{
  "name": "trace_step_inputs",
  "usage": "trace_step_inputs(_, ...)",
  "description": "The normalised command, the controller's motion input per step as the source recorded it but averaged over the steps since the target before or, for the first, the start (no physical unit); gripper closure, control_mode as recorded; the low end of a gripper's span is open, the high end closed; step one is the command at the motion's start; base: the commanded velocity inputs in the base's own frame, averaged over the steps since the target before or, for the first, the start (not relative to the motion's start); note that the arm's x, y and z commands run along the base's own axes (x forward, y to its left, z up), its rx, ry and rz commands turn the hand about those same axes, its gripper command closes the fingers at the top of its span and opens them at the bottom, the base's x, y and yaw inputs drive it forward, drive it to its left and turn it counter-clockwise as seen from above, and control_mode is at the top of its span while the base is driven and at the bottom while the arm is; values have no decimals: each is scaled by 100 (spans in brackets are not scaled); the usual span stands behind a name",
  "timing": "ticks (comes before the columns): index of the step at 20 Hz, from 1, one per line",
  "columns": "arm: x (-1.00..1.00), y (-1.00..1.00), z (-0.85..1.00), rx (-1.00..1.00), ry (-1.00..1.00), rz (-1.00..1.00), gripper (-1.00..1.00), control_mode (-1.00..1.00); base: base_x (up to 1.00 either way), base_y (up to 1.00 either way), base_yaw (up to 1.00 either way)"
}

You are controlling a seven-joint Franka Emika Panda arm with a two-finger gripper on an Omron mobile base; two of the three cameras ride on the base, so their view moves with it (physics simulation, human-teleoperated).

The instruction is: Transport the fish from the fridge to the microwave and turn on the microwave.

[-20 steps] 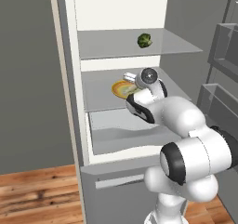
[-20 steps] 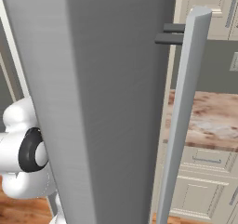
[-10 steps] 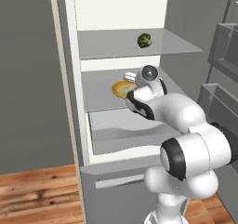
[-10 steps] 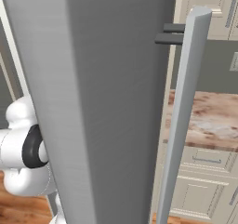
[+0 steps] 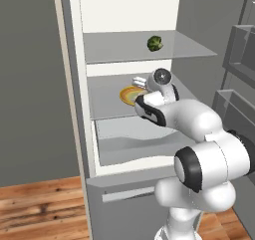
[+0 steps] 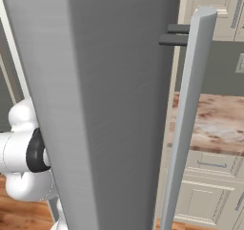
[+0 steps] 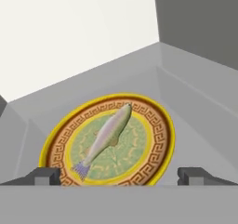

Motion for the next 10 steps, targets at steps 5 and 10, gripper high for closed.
trace_step_inputs(5,7,0,-8,0,0,4,-100,-100,0,0,0)
trace_step_inputs(10,14,0,-7,0,0,3,-100,-100,0,0,0)
